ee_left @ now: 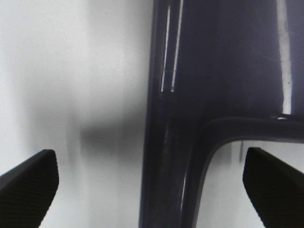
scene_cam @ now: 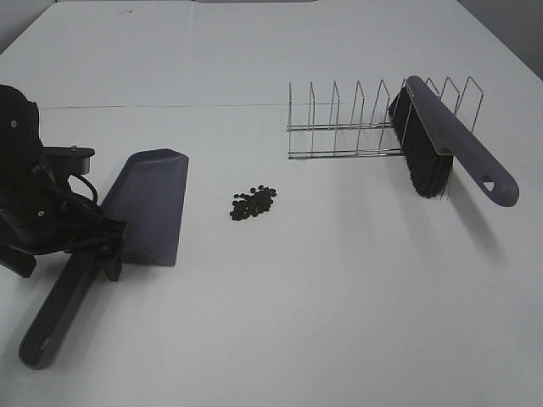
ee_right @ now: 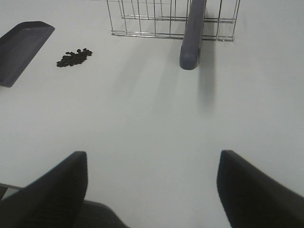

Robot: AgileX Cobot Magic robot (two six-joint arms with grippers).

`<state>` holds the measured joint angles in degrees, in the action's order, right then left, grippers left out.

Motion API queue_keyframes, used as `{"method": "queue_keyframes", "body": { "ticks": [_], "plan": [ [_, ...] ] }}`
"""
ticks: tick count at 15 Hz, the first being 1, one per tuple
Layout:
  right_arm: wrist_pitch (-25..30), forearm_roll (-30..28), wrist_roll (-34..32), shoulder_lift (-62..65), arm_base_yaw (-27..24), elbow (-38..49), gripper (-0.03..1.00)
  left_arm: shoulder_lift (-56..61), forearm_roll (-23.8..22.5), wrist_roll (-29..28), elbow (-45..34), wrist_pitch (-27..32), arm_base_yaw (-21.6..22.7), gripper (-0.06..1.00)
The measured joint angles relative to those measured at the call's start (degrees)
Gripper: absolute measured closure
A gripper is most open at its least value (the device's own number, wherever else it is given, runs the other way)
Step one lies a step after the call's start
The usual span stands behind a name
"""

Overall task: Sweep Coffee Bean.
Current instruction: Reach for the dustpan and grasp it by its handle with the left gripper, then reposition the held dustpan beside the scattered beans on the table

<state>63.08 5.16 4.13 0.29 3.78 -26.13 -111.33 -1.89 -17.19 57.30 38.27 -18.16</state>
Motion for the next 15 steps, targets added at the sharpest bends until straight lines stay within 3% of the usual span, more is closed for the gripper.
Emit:
{"method": "queue_keyframes", "body": {
  "ticks": [4, 7, 9, 11, 12, 15],
  "plan": [
    [0.0, 0.0, 0.0, 0.0, 0.0, 0.0, 0.30, -1.7, 0.2, 2.1, 0.3, 0.3, 0.0, -0.02],
    [0.0, 0.0, 0.0, 0.0, 0.0, 0.0, 0.30, -1.8, 0.6, 3.2, 0.4, 0.3, 0.0, 0.04],
    [0.0, 0.0, 0.0, 0.0, 0.0, 0.0, 0.30, -1.9, 1.1, 3.7, 0.4, 0.3, 0.0, 0.20],
    [0.0, 0.0, 0.0, 0.0, 0.0, 0.0, 0.30, -1.9, 1.9, 3.7, 0.4, 0.3, 0.0, 0.54],
    [0.0, 0.0, 0.0, 0.0, 0.0, 0.0, 0.30, -1.9, 1.9, 4.0, 0.4, 0.3, 0.0, 0.62],
    [0.0, 0.0, 0.0, 0.0, 0.0, 0.0, 0.30, -1.9, 1.9, 4.1, 0.4, 0.3, 0.0, 0.61]
  ]
}}
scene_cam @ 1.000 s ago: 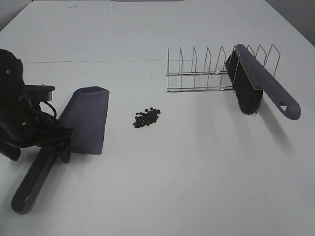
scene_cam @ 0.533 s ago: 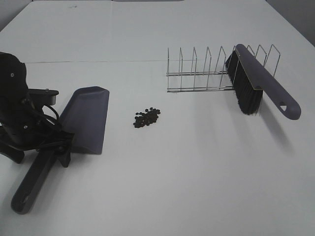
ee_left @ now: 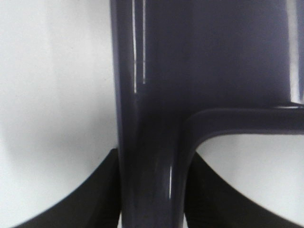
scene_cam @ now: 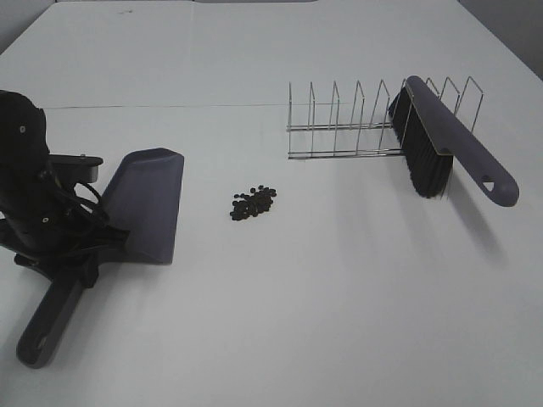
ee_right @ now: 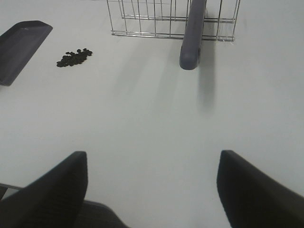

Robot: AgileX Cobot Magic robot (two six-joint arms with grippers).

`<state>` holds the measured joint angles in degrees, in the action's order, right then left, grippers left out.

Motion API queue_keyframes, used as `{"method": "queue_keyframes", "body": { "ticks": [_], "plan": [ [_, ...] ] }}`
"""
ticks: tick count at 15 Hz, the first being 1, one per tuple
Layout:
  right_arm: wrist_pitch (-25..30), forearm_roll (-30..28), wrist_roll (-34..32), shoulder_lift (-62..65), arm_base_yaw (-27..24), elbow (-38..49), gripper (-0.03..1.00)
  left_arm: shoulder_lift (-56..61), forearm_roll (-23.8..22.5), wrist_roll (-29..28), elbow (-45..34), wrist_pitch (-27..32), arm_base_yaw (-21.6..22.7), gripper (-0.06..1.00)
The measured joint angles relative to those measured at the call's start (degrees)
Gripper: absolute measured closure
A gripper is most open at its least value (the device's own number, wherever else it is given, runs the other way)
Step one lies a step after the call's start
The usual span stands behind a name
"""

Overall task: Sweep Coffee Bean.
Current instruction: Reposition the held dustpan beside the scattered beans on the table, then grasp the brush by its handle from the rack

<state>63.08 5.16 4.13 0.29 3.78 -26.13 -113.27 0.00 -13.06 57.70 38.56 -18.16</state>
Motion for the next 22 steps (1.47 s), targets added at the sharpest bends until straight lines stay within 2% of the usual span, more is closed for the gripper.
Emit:
{"method": "queue_keyframes", "body": {
  "ticks": [12, 16, 20, 22],
  "plan": [
    [0.0, 0.0, 0.0, 0.0, 0.0, 0.0, 0.30, -0.1, -0.7, 0.2, 0.0, -0.9, 0.0, 0.61],
    [0.0, 0.0, 0.0, 0.0, 0.0, 0.0, 0.30, 5.4, -0.6, 0.2, -0.2, 3.0, 0.0, 0.61],
    [0.0, -0.1, -0.1, 0.0, 0.0, 0.0, 0.30, 11.1, 0.0, 0.2, -5.3, 3.0, 0.0, 0.61],
    [2.9, -0.1, -5.3, -10.5, 0.0, -3.2, 0.24, 11.6, 0.0, 0.2, -10.4, -1.5, 0.0, 0.61]
  ]
}}
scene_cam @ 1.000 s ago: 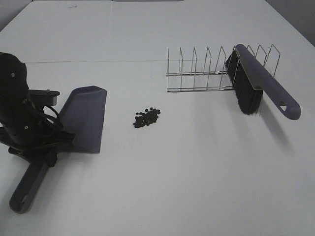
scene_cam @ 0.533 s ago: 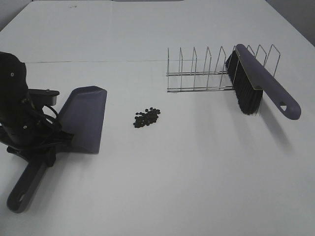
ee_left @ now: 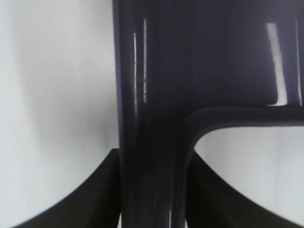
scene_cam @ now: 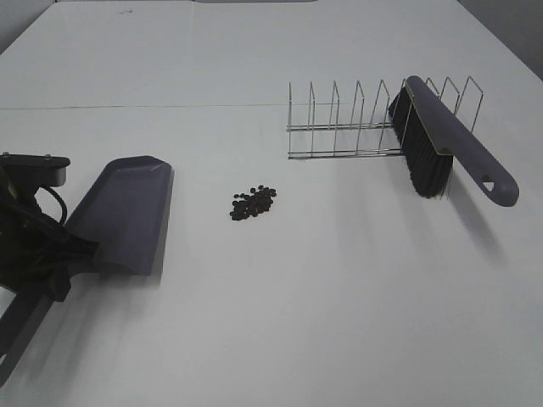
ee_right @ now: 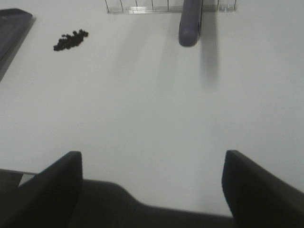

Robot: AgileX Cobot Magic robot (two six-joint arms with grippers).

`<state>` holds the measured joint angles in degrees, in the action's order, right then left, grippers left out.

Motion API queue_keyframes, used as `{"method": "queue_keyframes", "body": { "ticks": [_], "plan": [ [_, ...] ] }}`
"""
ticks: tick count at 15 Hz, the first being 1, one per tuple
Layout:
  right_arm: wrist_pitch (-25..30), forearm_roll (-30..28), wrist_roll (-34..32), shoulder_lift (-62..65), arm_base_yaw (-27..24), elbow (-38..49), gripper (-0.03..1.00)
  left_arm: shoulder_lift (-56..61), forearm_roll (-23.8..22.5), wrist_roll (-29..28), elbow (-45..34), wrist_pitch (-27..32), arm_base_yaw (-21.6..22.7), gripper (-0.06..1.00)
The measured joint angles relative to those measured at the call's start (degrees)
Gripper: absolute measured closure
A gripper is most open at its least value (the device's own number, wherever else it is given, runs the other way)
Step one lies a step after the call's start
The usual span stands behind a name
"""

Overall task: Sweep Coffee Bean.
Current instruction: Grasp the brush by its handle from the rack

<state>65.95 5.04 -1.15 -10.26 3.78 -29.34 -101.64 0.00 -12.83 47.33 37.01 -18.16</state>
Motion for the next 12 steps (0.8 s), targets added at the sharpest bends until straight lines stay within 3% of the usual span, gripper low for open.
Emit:
{"method": "queue_keyframes", "body": {
  "ticks": [2, 4, 12],
  "plan": [
    [2.6, -0.1, -4.7, -13.6, 0.0, -6.1, 0.11, 0.0, 0.0, 0.0, -0.5, -1.3, 0.0, 0.61],
    [2.9, -0.2, -5.3, -24.8, 0.0, -12.2, 0.05, 0.0, 0.0, 0.0, -0.5, -1.7, 0.0, 0.61],
    [2.0, -3.5, -0.7, -78.8, 0.0, -50.1, 0.03, 0.1, 0.0, 0.9, -0.5, 0.0, 0.0, 0.62]
  ]
}}
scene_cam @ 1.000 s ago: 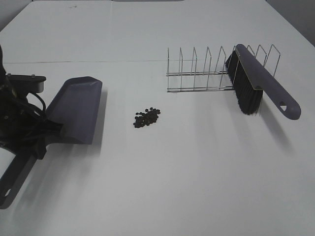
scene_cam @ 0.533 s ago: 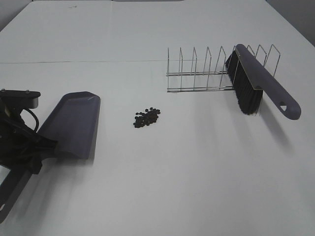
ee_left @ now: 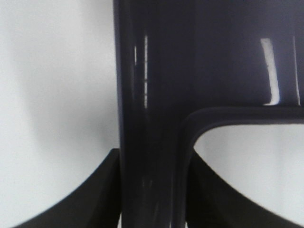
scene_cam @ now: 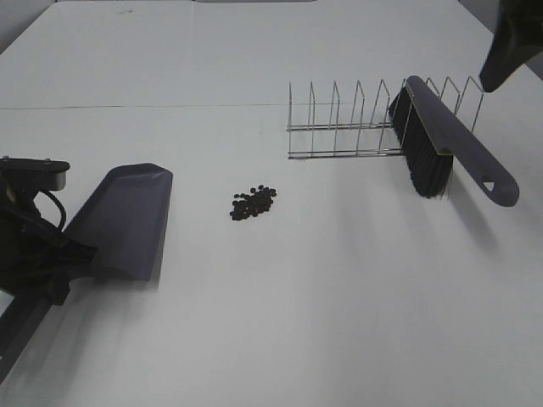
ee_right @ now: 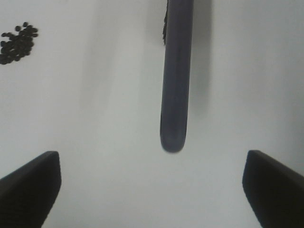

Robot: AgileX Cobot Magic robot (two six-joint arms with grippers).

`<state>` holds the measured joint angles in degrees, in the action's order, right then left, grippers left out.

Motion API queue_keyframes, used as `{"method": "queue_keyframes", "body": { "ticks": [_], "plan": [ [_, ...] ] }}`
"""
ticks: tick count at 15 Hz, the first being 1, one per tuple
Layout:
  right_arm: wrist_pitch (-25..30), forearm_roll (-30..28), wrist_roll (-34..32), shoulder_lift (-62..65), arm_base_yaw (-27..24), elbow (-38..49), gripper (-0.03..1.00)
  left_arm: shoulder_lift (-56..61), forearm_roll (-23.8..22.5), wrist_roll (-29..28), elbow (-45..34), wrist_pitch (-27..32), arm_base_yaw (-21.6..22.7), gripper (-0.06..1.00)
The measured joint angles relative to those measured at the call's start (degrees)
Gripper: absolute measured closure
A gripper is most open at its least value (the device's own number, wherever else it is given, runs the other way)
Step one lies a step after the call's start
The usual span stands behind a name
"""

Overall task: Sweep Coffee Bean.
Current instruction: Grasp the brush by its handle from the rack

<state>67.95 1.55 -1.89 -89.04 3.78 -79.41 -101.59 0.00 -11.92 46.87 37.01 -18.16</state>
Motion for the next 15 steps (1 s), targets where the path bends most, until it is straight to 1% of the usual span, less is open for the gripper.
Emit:
{"method": "queue_keyframes", "body": {
  "ticks": [1, 2, 4, 7, 10, 12, 15],
  "plan": [
    [1.1, -0.7, 0.0, -12.1, 0.0, -7.2, 0.03, 0.0, 0.0, 0.2, 0.0, 0.1, 0.0, 0.62],
    [1.4, -0.7, 0.1, -14.6, 0.0, -8.6, 0.03, 0.0, 0.0, 0.2, 0.0, 0.2, 0.0, 0.62],
    [1.7, -1.0, 0.6, -25.2, 0.0, -15.1, 0.03, 0.0, 0.0, 0.2, 0.0, 0.7, 0.0, 0.62],
    [1.7, -2.4, 1.9, -35.3, 0.0, -24.5, 0.03, 0.0, 0.0, 0.3, 0.0, 1.1, 0.0, 0.62],
    [1.7, -3.8, 1.9, -42.5, 0.0, -33.3, 0.03, 0.0, 0.3, 0.3, 0.0, 1.1, 0.0, 0.62],
    [1.7, -3.8, 1.9, -44.9, 0.0, -35.6, 0.05, 0.0, 0.3, 0.3, 0.0, 1.1, 0.0, 0.62],
    [1.8, -3.8, 2.2, -47.7, 0.0, -35.8, 0.07, 0.0, 0.3, 0.3, 0.0, 1.6, 0.0, 0.62]
  ]
}}
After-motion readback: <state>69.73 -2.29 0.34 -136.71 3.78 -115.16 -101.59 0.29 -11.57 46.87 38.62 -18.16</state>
